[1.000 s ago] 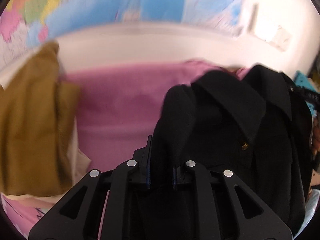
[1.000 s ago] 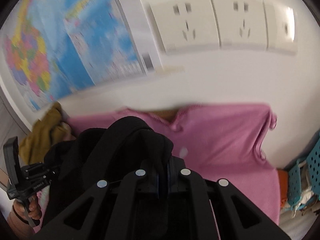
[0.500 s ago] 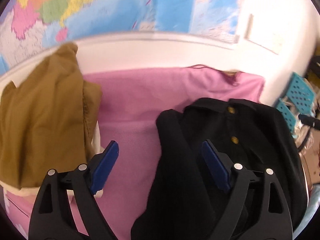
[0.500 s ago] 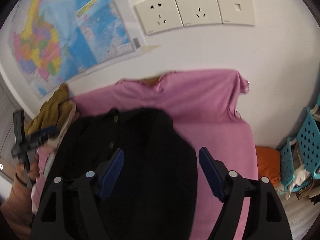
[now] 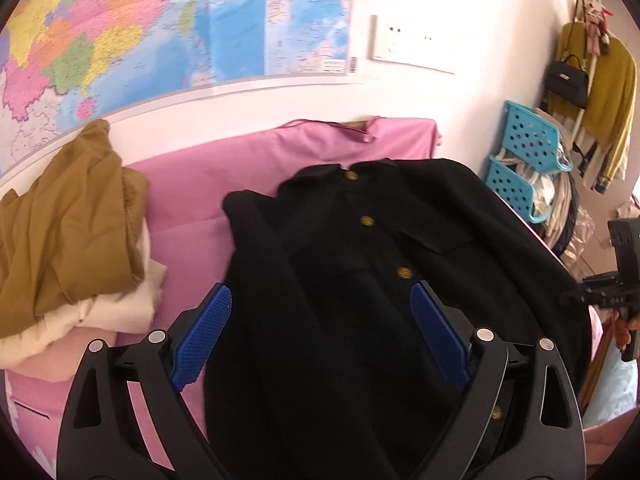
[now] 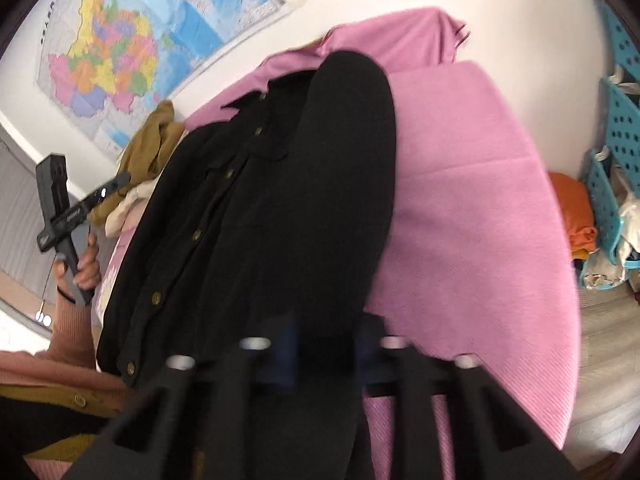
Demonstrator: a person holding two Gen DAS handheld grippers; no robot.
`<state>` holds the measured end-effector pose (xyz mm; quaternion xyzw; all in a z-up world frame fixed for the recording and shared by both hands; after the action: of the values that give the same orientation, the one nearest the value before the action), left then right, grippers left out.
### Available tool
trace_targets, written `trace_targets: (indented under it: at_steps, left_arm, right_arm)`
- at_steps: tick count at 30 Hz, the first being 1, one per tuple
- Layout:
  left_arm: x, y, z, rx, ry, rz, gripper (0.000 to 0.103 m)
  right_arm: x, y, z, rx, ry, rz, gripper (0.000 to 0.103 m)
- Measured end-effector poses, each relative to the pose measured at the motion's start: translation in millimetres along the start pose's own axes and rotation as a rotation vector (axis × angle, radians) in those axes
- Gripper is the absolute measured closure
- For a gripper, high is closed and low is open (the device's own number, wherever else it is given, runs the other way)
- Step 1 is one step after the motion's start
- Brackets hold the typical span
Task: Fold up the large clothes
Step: 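Lay the jacket flat on the bed and open both tools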
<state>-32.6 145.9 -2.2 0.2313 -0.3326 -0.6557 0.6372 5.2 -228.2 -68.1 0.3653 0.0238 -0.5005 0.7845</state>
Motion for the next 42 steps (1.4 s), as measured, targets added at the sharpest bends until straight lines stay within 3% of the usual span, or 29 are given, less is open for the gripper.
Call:
trace_targets:
  at_steps: [3, 7, 11, 13, 15, 17, 18, 19, 21, 26, 30, 32, 34, 38, 42]
  left_arm:
    - [11.4, -3.6, 1.2, -0.007, -0.011, -0.018, 0.013]
    - [25.4, -3.2, 9.1, 0.007, -0.031, -0.056, 0.013]
    - [38.2, -1.4, 12.4, 0.030, -0.044, -0.082, 0.010]
    - [44.9, -2.2, 8.0, 0.023, -0.053, -0.089, 0.010]
    - [51.5, -4.6, 1.3, 0.006, -0.058, -0.097, 0.010]
    - [56.1, -7.6, -3.8, -0.009, -0.068, -0.103, 0.010]
    - [58.2, -9.3, -6.6, -0.017, -0.072, -0.107, 0.010]
    - [60.5, -11.6, -9.6, -0.028, -0.079, -0.110, 0.010]
    - [64.4, -16.2, -15.2, -0.050, -0.082, -0.110, 0.010]
    - [69.3, -25.1, -19.4, -0.071, -0.101, -0.118, 0.010]
    - [69.3, -27.1, -24.2, -0.080, -0.105, -0.107, 0.010]
    - [69.2, -26.1, -26.5, -0.085, -0.117, -0.094, 0.010]
    - [70.1, -24.3, -28.7, -0.087, -0.123, -0.086, 0.010]
    - [77.1, -21.4, -25.8, -0.077, -0.138, -0.088, 0.010]
    - [83.8, -21.1, -19.9, -0.063, -0.155, -0.105, 0.010]
  right_arm:
    - [-3.9, 11.0, 24.8, 0.059, -0.006, -0.009, 0.098]
    - [-6.6, 37.4, 68.4, 0.157, -0.026, 0.007, 0.099]
    - [15.8, 70.4, 111.7, 0.303, -0.085, -0.042, 0.099]
    - [41.1, 79.8, 106.8, 0.302, -0.133, -0.084, 0.099]
    - [62.7, 78.5, 85.6, 0.246, -0.134, -0.131, 0.098]
    - [83.5, 67.7, 60.0, 0.193, -0.181, -0.187, 0.091]
    - [91.0, 62.3, 44.9, 0.143, -0.201, -0.191, 0.081]
    - [93.7, 58.0, 33.6, 0.114, -0.223, -0.191, 0.058]
    - [102.3, 41.6, 27.6, 0.113, -0.234, -0.224, 0.037]
    - [104.0, -12.0, 62.6, 0.179, -0.154, -0.237, 0.026]
    - [91.0, -56.0, 77.4, 0.142, -0.100, -0.209, 0.024]
    - [83.1, -71.5, 75.9, 0.110, -0.114, -0.175, 0.035]
    - [77.3, -78.3, 74.3, 0.096, -0.123, -0.157, 0.094]
    - [68.5, -67.8, 94.6, 0.169, -0.071, -0.147, 0.098]
    - [53.3, -31.8, 150.1, 0.339, 0.010, -0.148, 0.098]
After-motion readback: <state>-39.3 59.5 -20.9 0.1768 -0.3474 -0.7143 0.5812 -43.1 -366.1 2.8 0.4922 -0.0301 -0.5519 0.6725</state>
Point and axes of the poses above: each gripper's, at about its wrist camera, not at the fingertips, and z roughly against the way its jaws point, x to its right, y to its top, the point moved 3 cm from there along -z, roughly the way its jaws point, and after that the axes turned 5 degrees about z, right-handed, at the moved point
